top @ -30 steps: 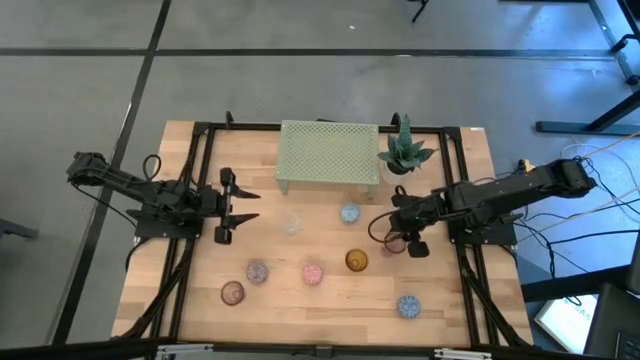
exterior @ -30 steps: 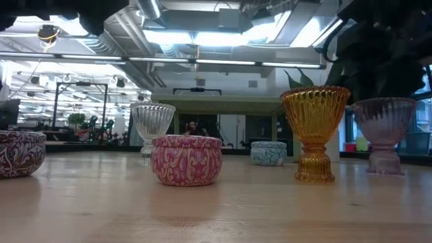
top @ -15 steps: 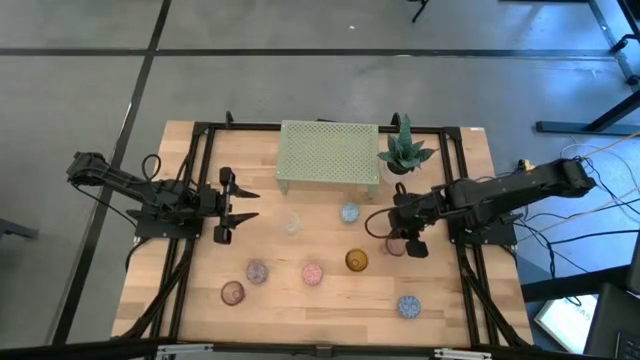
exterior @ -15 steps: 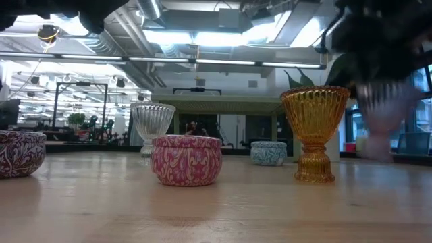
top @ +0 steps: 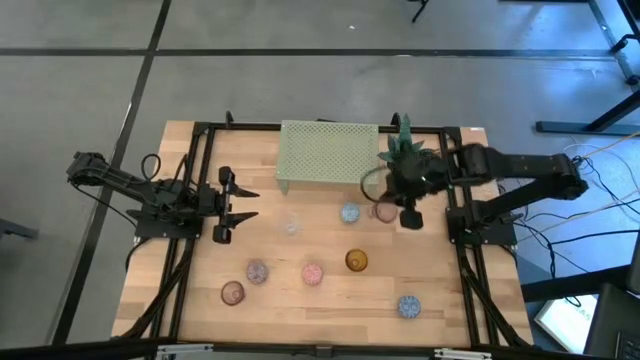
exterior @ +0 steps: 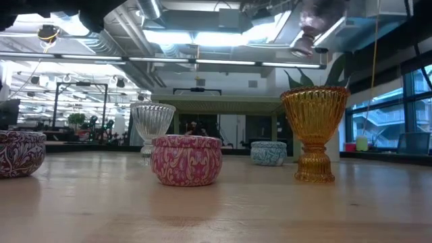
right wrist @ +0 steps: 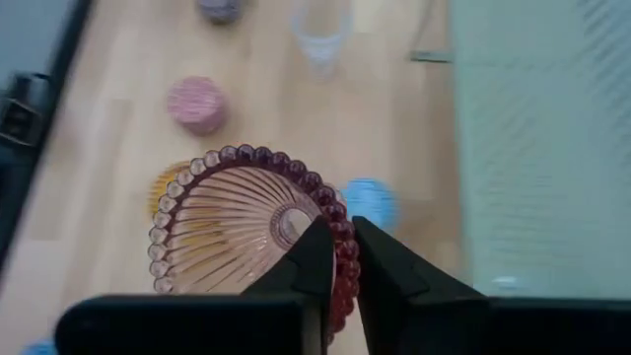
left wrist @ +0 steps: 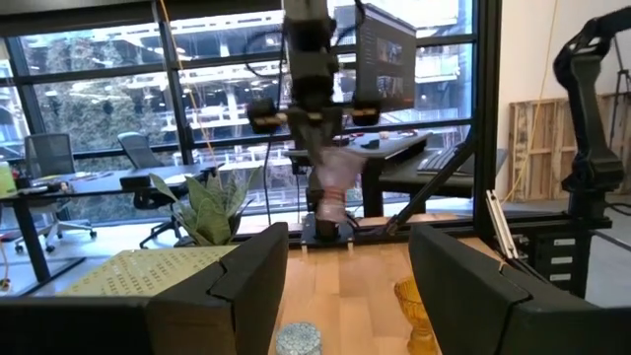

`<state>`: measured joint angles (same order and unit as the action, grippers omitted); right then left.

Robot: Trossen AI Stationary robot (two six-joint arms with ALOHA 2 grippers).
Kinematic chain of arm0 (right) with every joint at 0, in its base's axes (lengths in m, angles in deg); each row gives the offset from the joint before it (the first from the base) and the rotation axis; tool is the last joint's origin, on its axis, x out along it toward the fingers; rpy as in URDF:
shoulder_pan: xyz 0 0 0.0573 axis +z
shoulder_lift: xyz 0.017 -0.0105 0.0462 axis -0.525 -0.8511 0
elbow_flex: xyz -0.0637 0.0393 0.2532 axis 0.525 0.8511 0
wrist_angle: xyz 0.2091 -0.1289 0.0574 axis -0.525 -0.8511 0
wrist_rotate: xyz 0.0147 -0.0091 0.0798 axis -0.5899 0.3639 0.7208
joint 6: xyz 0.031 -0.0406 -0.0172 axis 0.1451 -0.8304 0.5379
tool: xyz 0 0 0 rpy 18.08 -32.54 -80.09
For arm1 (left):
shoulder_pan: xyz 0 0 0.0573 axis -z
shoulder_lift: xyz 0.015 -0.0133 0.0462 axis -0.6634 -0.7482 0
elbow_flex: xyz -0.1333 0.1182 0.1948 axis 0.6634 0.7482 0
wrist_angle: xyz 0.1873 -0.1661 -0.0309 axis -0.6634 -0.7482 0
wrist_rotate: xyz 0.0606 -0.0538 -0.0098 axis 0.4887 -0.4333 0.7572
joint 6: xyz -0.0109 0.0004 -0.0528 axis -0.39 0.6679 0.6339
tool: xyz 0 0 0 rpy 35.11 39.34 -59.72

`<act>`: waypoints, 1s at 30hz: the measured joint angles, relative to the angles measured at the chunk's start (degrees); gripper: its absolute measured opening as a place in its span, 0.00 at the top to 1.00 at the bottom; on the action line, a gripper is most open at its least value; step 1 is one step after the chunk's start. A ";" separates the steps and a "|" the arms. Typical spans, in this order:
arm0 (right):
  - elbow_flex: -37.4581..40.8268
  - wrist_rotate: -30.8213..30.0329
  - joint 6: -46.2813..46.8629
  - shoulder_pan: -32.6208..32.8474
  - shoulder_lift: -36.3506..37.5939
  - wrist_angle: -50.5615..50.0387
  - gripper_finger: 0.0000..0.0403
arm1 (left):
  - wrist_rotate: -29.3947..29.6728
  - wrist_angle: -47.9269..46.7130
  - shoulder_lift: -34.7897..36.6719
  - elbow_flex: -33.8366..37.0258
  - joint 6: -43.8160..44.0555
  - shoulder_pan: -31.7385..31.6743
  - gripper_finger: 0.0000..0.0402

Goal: Pick & Place candle stick holders
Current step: Put the purple glass candle holder on the shelf

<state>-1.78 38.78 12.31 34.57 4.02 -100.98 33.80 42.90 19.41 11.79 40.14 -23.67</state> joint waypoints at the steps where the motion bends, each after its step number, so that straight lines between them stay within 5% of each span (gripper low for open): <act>1: -2.90 -0.13 -1.78 -1.22 -1.81 -2.13 0.91 | 0.00 0.07 0.02 0.00 -0.02 0.00 0.48; 9: -24.12 0.24 -16.55 -12.61 -17.82 -14.52 0.95 | 0.00 0.07 0.02 0.00 -0.02 0.00 0.48; 18: -42.21 2.81 -22.36 -26.07 -32.86 -24.87 0.95 | 0.00 0.07 0.02 0.00 -0.03 0.00 0.48; 30: -46.88 5.49 -24.27 -37.04 -42.62 -27.91 0.95 | 0.00 0.04 0.02 0.00 -0.04 0.00 0.48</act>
<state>-48.66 44.26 -11.96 -2.47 -38.60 -128.89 33.80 42.94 19.43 11.79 40.09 -23.67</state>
